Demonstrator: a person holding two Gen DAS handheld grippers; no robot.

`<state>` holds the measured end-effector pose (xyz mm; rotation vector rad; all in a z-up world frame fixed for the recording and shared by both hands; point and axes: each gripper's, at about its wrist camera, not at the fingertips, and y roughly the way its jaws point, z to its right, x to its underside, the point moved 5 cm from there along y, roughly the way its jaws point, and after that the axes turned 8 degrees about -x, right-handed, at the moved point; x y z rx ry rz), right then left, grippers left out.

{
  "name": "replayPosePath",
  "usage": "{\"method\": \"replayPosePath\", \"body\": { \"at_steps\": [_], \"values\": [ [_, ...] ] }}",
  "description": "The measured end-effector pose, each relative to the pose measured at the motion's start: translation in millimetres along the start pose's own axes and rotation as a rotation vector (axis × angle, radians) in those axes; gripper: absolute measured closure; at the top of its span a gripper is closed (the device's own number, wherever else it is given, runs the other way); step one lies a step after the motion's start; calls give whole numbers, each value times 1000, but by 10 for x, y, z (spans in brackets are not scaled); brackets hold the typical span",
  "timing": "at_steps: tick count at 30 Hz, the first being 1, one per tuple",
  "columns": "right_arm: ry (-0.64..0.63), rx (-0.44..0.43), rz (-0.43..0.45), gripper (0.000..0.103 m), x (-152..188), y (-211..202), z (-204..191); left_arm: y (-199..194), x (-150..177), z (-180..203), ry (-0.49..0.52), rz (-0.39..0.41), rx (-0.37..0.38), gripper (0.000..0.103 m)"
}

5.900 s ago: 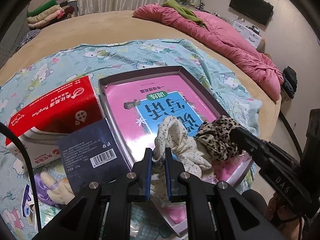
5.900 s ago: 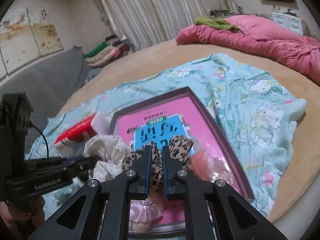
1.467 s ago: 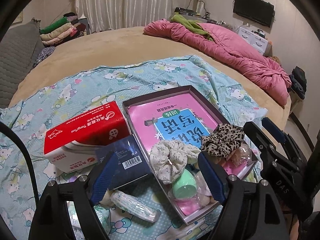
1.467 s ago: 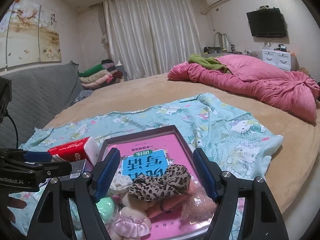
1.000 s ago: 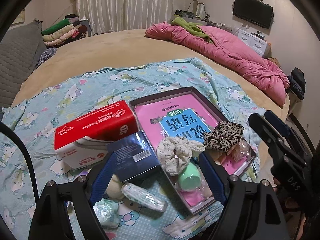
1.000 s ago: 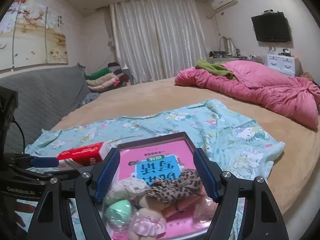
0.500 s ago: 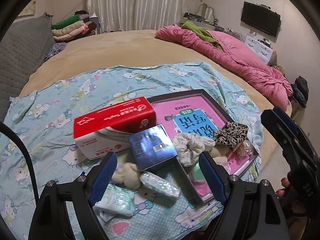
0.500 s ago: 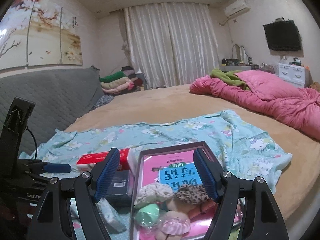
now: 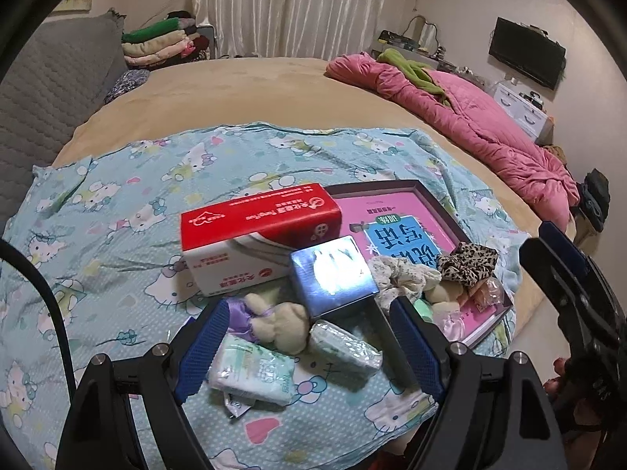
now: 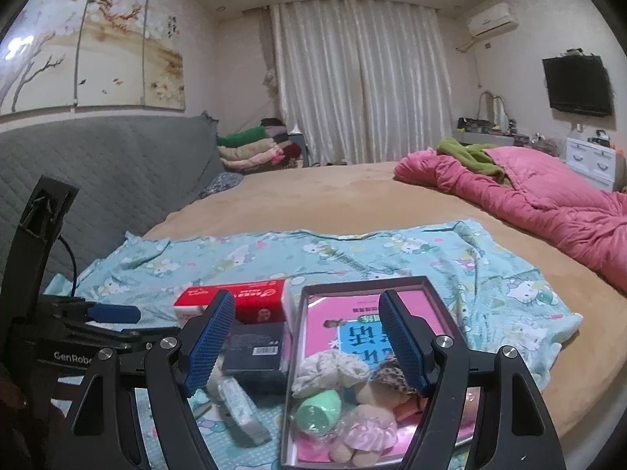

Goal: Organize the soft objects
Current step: 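Move both open tools toward the items lying beside the pink book box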

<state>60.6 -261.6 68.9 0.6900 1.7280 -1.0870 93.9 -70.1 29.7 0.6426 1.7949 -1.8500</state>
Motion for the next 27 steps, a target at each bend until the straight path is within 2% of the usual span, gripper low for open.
{"method": "replayPosePath", "body": {
  "at_steps": [16, 27],
  "values": [
    [-55, -60, -71, 26, 98, 125, -308, -107, -12, -786, -137, 6, -70, 20],
    [-75, -87, -103, 26, 169, 214, -439, -173, 87, -1149, -194, 1, -101, 20]
  ]
}}
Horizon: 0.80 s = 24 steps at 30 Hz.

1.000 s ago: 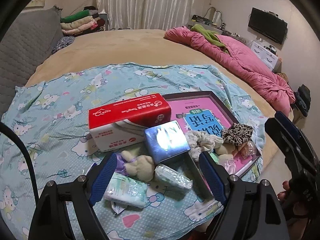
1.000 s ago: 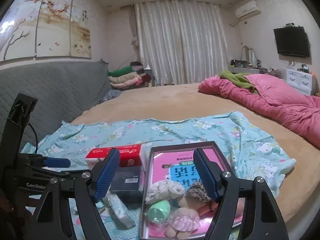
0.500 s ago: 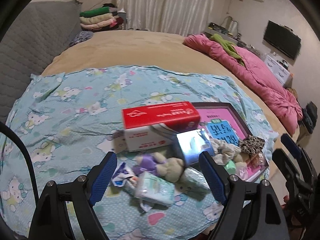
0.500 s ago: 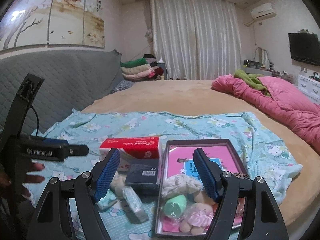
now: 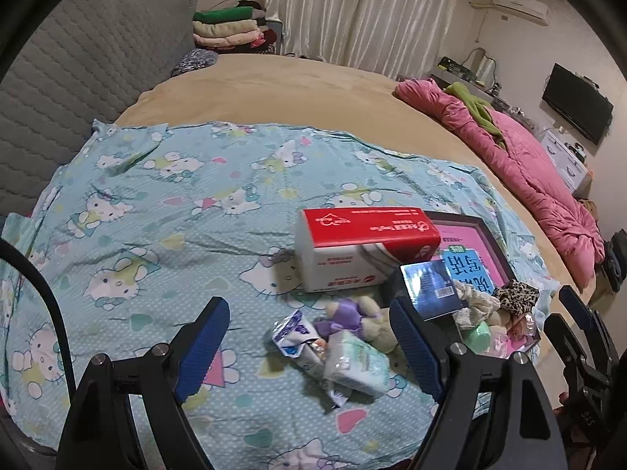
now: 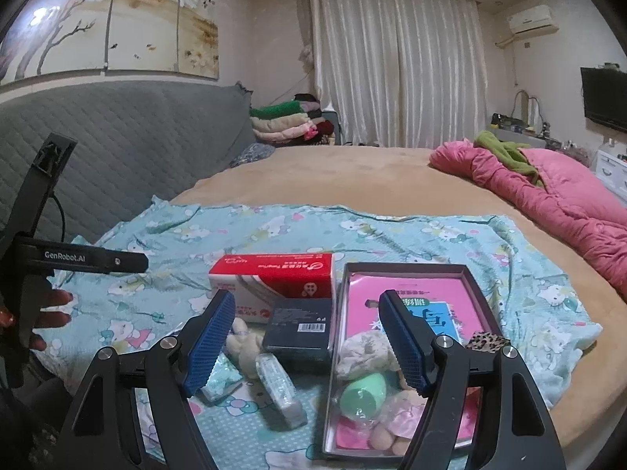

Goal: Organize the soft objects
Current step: 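Move both open tools toward the items lying beside the pink book box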

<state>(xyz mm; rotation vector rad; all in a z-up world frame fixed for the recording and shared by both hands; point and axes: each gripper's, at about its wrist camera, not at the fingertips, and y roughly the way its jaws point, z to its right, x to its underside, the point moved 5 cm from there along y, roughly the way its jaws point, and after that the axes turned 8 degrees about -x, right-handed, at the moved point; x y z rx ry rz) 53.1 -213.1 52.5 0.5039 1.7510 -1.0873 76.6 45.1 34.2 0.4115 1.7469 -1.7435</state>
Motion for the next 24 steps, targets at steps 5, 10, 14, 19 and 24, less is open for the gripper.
{"method": "replayPosePath", "body": {
  "at_steps": [5, 10, 14, 19, 24],
  "values": [
    [-15, -10, -17, 26, 28, 56, -57, 13, 53, -95, -17, -14, 11, 20],
    [-23, -17, -45, 26, 82, 129, -80, 95, 147, -171, -20, -47, 23, 20],
    [-34, -20, -79, 26, 154, 209, -99, 221, 266, -251, -37, -93, 31, 20],
    [-66, -26, -115, 26, 238, 297, -160, 378, 373, -348, -61, -129, 20, 20],
    [-98, -34, -157, 26, 329, 398, -227, 464, 439, -357, -66, -149, 23, 20]
  ]
}}
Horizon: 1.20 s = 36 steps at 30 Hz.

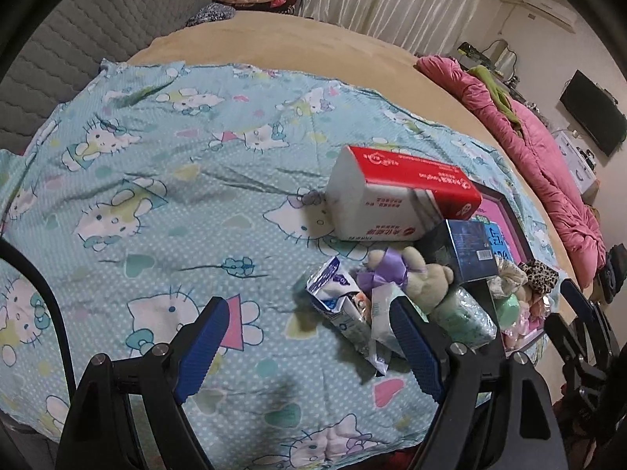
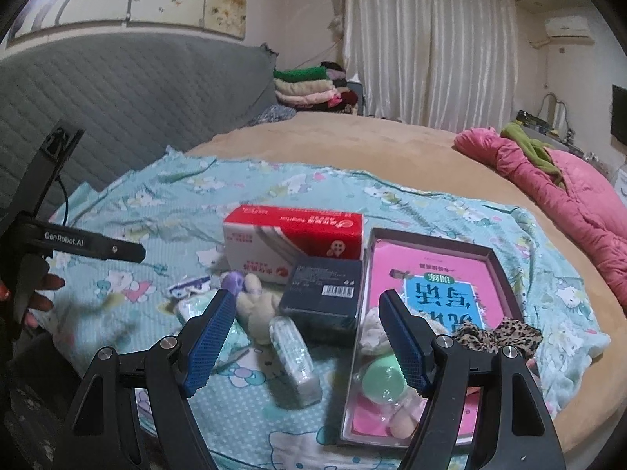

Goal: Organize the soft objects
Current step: 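Move both open tools toward the items lying beside the pink book box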

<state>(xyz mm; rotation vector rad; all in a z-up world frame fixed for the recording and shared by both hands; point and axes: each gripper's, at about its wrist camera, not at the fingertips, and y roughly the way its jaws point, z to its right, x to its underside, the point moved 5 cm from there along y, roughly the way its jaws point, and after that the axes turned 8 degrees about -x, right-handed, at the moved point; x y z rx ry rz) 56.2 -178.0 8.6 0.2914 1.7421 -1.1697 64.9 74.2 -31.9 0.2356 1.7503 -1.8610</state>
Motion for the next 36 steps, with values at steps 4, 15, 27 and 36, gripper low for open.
{"method": "replayPosePath", "body": {
  "at_steps": [4, 15, 27, 36],
  "values": [
    [-19, -6, -37, 26, 70, 105, -32, 127, 64, 12, -2, -31, 3, 20],
    [-48, 6, -125, 26, 232, 378, -50, 507, 137, 6, -88, -103, 35, 20],
    [-59, 14, -149, 26, 262, 518, -35, 857, 21, 20, -216, -157, 130, 24],
    [-87, 30, -193, 26, 302, 707, -20, 1074, -25, 87, -240, -193, 157, 34]
  ]
}}
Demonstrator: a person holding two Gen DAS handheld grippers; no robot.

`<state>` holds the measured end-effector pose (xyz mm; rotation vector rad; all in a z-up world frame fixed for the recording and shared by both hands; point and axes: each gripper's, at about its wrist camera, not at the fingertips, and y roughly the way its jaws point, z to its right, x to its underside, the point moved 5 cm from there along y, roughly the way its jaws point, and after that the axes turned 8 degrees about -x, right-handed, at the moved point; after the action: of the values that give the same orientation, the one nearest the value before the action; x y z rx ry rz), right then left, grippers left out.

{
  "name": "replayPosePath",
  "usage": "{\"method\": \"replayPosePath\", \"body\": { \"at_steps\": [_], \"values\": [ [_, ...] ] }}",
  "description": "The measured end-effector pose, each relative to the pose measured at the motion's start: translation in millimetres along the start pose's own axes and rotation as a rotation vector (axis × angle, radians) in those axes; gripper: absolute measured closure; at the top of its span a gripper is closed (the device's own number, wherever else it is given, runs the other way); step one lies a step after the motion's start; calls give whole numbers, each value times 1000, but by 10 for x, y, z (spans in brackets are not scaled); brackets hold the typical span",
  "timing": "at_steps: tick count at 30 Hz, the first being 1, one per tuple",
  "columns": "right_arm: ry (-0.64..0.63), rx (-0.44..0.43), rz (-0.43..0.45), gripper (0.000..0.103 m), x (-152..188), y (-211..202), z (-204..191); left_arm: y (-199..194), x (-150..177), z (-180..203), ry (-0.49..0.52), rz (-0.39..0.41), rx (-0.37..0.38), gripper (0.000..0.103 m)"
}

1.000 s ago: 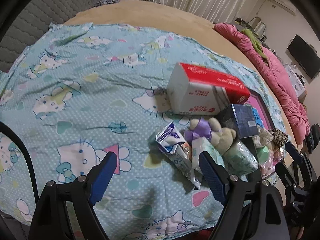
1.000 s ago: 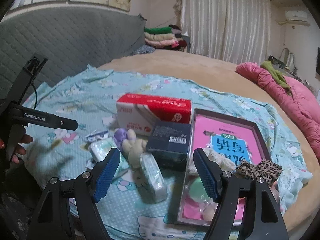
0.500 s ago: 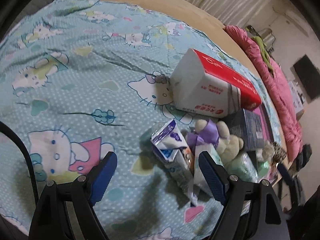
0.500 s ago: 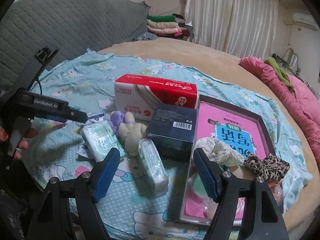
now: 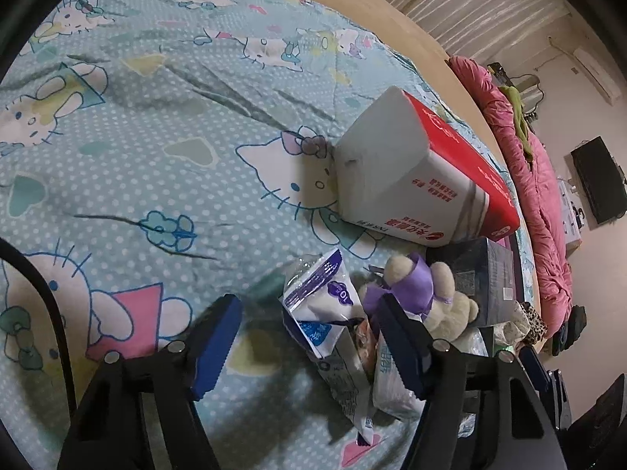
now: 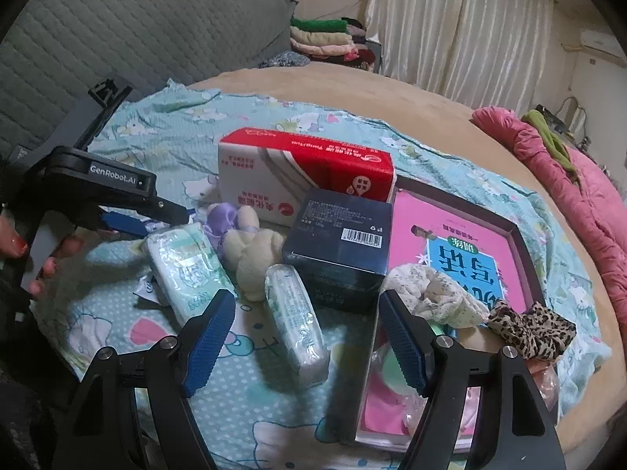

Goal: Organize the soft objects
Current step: 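Move both open tools toward the items lying beside the pink book box, then grasp the white purple-labelled packet with the left tool while the right grasps the white cotton pad roll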

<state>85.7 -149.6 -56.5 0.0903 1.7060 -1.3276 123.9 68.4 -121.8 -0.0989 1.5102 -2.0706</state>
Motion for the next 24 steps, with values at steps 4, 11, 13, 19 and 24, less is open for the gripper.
{"method": "replayPosePath", "body": {
  "at_steps": [4, 11, 13, 19, 24],
  "values": [
    [-25, 7, -39, 26, 6, 149, -3, 41, -28, -2, -4, -1, 12, 38],
    [-105, 10, -132, 26, 96, 446, -60, 24, -2, -42, -4, 1, 35, 47],
    [-129, 6, -149, 26, 128, 510, -92, 10, 21, -53, 0, 1, 43, 49],
    [-167, -17, -207, 53, 233, 678, -157, -1, 46, -32, 6, 2, 75, 60],
    [-134, -57, -226, 65, 284, 769, -130, 50, 54, -7, 1, -10, 110, 61]
  ]
}}
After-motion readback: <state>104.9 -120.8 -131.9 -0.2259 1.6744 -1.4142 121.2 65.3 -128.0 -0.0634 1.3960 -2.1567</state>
